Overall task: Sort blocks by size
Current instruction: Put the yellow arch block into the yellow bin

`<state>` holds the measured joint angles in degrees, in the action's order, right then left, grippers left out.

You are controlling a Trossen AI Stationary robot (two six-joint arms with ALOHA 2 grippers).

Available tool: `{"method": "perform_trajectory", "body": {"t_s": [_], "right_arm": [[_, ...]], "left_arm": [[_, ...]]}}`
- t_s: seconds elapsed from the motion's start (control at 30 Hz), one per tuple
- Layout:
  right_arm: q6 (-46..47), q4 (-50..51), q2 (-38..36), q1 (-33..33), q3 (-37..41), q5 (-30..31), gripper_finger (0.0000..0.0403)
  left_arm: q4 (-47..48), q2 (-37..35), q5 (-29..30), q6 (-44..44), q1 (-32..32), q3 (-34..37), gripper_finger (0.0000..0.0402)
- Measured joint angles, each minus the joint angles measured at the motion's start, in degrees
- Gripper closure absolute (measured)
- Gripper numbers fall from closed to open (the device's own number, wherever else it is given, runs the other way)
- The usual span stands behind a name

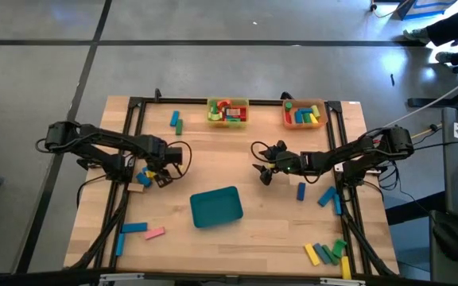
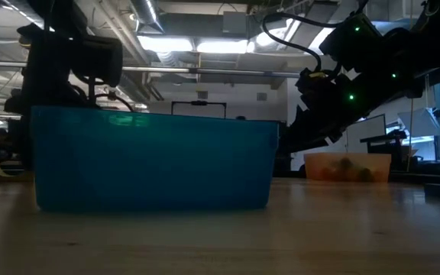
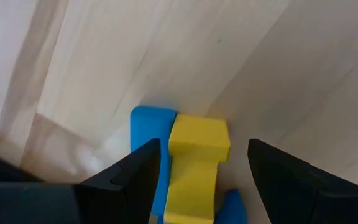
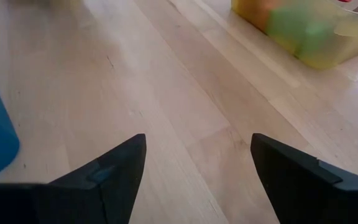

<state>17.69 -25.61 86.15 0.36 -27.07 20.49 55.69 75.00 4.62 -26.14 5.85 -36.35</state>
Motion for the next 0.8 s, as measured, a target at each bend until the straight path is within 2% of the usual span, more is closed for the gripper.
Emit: {"method": "perform_trajectory", "body": {"t_s": [0.23,0.63,0.8], "right_arm": [[0.0,0.0,0.0,0.0,0.0,0.0,0.0111],[0.0,0.0,0.0,0.0,0.0,0.0,0.0111],[0.0,0.2,0.0,0.0,0.0,0.0,0.0111]], "left_arm": [[-1.3,0.0,0.2,1.2,0.0,1.4,0.0191],[-2.0,-0.1,0.2,0.2,0.2,2.0,0.0283],[-2.0,0.2,-0.4,0.3,0.1,0.7,0.0282]]}}
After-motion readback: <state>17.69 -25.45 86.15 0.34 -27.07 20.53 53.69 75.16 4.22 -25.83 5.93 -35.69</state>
